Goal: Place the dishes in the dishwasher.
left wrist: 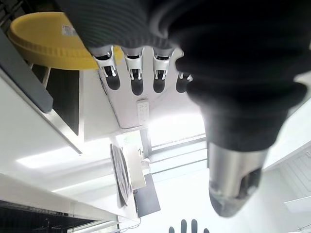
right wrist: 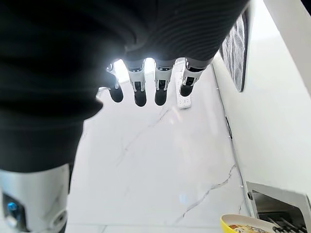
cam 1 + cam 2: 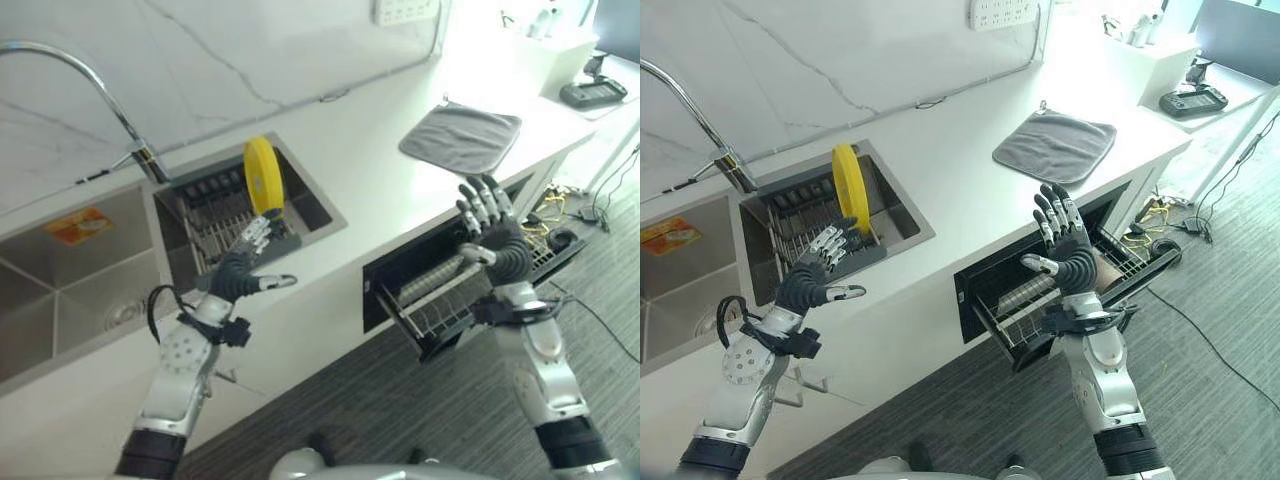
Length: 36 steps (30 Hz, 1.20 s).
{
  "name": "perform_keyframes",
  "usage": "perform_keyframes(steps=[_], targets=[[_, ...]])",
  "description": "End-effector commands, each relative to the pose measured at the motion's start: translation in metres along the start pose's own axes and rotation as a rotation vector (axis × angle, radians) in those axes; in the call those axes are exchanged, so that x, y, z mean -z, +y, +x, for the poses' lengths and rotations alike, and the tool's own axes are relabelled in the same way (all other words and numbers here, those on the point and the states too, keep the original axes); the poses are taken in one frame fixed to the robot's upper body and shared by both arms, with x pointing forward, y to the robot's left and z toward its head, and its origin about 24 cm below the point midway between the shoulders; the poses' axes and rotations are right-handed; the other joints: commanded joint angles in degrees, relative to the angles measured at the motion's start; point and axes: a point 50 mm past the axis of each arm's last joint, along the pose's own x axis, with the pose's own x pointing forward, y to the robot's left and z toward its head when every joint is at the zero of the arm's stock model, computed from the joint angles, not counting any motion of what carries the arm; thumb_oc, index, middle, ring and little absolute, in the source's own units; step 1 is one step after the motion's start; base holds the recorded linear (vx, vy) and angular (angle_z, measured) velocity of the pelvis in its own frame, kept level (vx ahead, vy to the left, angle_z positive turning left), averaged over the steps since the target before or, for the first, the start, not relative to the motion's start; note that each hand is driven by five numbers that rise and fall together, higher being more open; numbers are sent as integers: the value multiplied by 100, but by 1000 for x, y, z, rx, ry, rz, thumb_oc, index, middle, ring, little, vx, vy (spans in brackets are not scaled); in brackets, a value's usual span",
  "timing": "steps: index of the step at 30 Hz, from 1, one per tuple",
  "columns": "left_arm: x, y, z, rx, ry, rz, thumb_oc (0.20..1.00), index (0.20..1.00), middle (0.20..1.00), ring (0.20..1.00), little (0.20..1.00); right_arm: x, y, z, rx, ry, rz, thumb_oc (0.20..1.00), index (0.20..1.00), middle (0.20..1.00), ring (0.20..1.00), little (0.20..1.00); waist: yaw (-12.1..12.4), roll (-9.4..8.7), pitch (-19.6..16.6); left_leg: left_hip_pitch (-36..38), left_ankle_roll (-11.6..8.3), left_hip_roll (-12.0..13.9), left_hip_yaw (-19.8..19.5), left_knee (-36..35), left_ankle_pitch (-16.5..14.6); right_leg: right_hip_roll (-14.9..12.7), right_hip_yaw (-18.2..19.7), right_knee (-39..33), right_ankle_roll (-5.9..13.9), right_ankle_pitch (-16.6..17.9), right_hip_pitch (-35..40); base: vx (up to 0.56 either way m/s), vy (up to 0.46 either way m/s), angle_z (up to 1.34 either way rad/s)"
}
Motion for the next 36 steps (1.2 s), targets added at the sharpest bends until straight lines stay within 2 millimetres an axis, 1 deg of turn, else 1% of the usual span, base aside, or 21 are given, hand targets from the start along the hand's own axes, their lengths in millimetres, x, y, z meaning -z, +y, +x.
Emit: perform_keyframes(steps=[1,2,3,4,5,6,7,8,9,10,11,12,13,14,15,17,21,24,26,28,36], targets=[[-25,4,16,-1,-131,66,1000,1000,1000,1000,1000,-23,1,17,-38,-132,6,1000,1000,1000,1000,1000,-11,-130,-223,122,-377,287,-292,21,-294,-123,-55,116,163,-278,66,-2,-122,8],[-25,5,17,-12,-131,62,1000,1000,1000,1000,1000,-23,1,18,-55,-121,10,1000,1000,1000,1000,1000,3,-139,-227,125,-400,294,-313,43,-289,-103,-45,86,140,-272,69,9,-143,8],[-25,6,16,-30,-131,57,1000,1000,1000,1000,1000,-22,2,19,-89,-103,12,1000,1000,1000,1000,1000,39,-174,-206,55,-419,305,-363,319,-384,-102,-14,82,88,-262,60,10,-143,8],[-25,6,16,-41,-134,50,1000,1000,1000,1000,1000,-21,4,20,-110,-94,2,1000,1000,1000,1000,1000,81,-210,-163,-125,-450,338,-411,802,-442,-110,15,90,26,-268,58,-2,-155,7],[-25,5,16,-47,-139,41,1000,1000,1000,1000,1000,-21,6,22,-125,-88,-9,1000,1000,1000,1000,1000,141,-225,-91,-412,-516,387,-550,1380,-383,-94,55,99,-48,-285,67,-15,-121,3],[-24,4,16,-51,-141,31,1000,1000,1000,1000,1000,-20,8,23,-137,-80,-18,1000,1000,1000,1000,1000,194,-216,-14,-664,-578,437,-698,1761,-284,-61,100,114,-111,-309,78,-64,-49,-5],[-23,4,15,-52,-142,24,1000,1000,1000,1000,1000,-20,9,25,-145,-74,-21,1000,1000,1000,1000,1000,221,-194,48,-821,-546,472,-706,1779,-87,-51,63,135,-167,-257,33,4,96,-29],[-22,2,13,-53,-140,21,1000,1000,1000,1000,1000,-17,15,28,-159,-67,-22,1000,1000,1000,1000,1000,271,-102,79,-787,-601,561,-750,1091,257,-7,99,137,-131,-290,60,125,235,-33],[-21,0,12,-51,-139,18,1000,1000,1000,1000,1000,-14,21,28,-167,-58,-26,1000,1000,1000,1000,1000,269,-36,60,-794,-737,706,-695,578,536,2,80,80,-67,-353,166,186,224,-28],[-21,-1,12,-50,-139,17,1000,1000,1000,1000,1000,-14,22,28,-166,-57,-28,1000,1000,1000,1000,1000,256,-25,62,-771,-756,734,-630,457,648,-1,50,78,-66,-356,189,166,200,-4],[-20,-3,13,-48,-141,14,1000,1000,1000,1000,1000,-12,25,27,-168,-52,-39,1000,1000,1000,1000,1000,210,5,73,-768,-796,839,-416,231,840,-32,-67,92,-61,-370,249,81,179,2],[-19,-2,15,-53,-138,8,1000,1000,1000,1000,1000,-11,26,26,-175,-41,-48,1000,1000,1000,1000,1000,144,4,47,-698,-778,877,-152,44,705,-113,-224,134,-22,-390,271,126,246,13],[-17,-1,16,-59,-130,4,1000,1000,1000,1000,1000,-9,27,24,-180,-21,-58,1000,1000,1000,1000,1000,131,-8,29,-669,-784,852,-135,35,642,-163,-257,184,20,-442,310,124,230,20],[-16,-1,16,-62,-130,4,1000,1000,1000,1000,1000,-7,27,23,-184,-9,-63,1000,1000,1000,1000,1000,139,-7,7,-684,-771,804,-214,31,657,-175,-240,217,36,-459,318,153,215,27],[-16,0,16,-66,-134,6,1000,1000,1000,1000,1000,-5,26,21,-182,-2,-60,1000,1000,1000,1000,1000,158,-12,-13,-684,-713,732,-288,20,555,-206,-232,305,49,-507,317,152,196,17],[-17,0,14,-80,-137,15,1000,1000,1000,1000,1000,-4,26,18,-180,3,-62,1000,1000,1000,1000,1000,175,-12,-53,-648,-638,658,-228,16,449,-239,-299,399,69,-583,355,138,148,-3],[-19,9,10,-132,-150,19,1000,1000,1000,1000,1000,-3,32,22,-166,4,-41,1000,1000,1000,1000,1000,423,-39,-149,-603,-475,445,-363,-8,258,-336,-440,441,142,-648,503,128,79,0],[-21,12,6,-149,-155,30,1000,1000,1000,1000,1000,0,39,27,-163,0,-37,1000,1000,1000,1000,1000,588,-43,-167,-574,-433,344,-515,-8,188,-377,-472,378,182,-583,510,89,32,19],[-22,18,2,-172,-150,31,1000,1000,1000,1000,1000,-1,44,32,-168,1,-34,1000,1000,1000,1000,1000,704,-50,-175,-558,-396,278,-610,-8,105,-386,-485,357,200,-580,525,105,17,28],[-24,20,-1,-174,-157,32,1000,1000,1000,1000,1000,-3,46,35,-163,-4,-34,1000,1000,1000,1000,1000,810,-81,-197,-575,-348,240,-656,-8,51,-405,-539,308,227,-562,561,66,-9,27],[-33,22,-5,-177,-193,63,1000,1000,1000,1000,1000,-2,52,41,-150,2,-50,1000,1000,1000,1000,1000,1002,-122,-207,-612,-336,208,-759,-8,24,-381,-635,269,236,-548,589,5,-2,1]])
